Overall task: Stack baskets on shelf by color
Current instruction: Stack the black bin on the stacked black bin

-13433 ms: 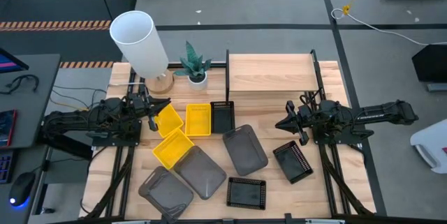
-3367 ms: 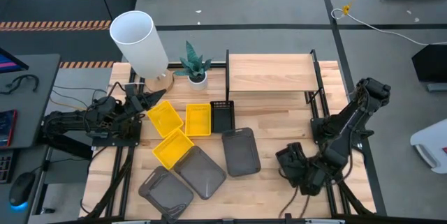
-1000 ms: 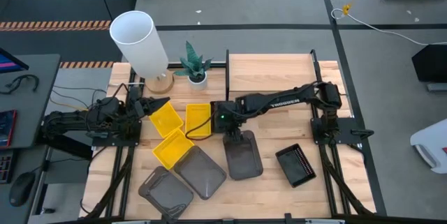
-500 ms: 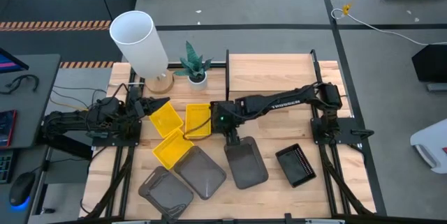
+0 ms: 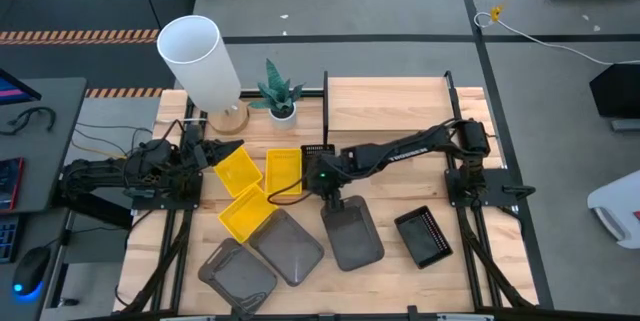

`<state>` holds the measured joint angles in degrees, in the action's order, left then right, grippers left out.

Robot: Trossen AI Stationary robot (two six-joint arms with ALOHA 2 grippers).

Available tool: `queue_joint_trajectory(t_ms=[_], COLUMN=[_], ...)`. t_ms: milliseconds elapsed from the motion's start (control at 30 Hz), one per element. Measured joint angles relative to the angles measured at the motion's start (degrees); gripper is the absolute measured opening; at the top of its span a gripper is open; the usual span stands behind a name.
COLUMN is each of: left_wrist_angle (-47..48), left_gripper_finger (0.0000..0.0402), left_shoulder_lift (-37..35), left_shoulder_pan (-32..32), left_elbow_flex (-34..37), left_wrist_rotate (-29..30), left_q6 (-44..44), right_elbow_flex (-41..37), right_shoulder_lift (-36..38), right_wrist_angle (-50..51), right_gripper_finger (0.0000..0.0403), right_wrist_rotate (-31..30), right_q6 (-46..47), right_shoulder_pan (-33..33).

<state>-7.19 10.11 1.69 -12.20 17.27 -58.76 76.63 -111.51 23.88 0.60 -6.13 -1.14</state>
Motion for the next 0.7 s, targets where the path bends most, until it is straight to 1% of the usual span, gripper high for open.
queue_joint_trajectory(t_ms=[100,200,267,367,467,600,700], left_wrist_angle=[0.05,0.09,0.09,0.09,0.11,0.09,0.09], left_gripper_finger=[0.0052,0.0050,0.0051,0.0052,0.0052,0.0052,0.0052], left_shoulder_lift=[0.00,0.00,0.00,0.00,0.00,0.00,0.00], left_shoulder_pan=[0.00,0.00,0.00,0.00,0.00,0.00,0.00], left_elbow_flex=[-0.01,-0.01,-0.01,-0.01,-0.01,-0.01,-0.01], left_wrist_rotate=[0.01,-0.01,-0.12,-1.62,-3.42,-3.51,-3.51], left_q6=[0.00,-0.01,-0.02,1.42,5.08,5.40,5.40], right_elbow_flex=[-1.30,-2.42,-2.83,-3.82,-4.14,-3.09,-0.50], right_shoulder_lift=[-0.01,-0.01,-0.01,-0.01,-0.01,0.01,0.03], right_wrist_angle=[-1.55,-1.36,-1.58,-1.44,-0.86,0.53,2.93], right_gripper_finger=[0.0172,0.0157,0.0140,0.0107,0.0068,0.0013,0.0013], right_wrist_rotate=[-2.23,-2.32,-1.75,1.12,2.23,3.26,4.74], right_q6=[-0.21,-1.44,-1.51,-1.52,-1.31,-1.21,-1.60], right_shoulder_pan=[-0.01,-0.01,0.00,0.00,-0.31,-1.00,-1.77])
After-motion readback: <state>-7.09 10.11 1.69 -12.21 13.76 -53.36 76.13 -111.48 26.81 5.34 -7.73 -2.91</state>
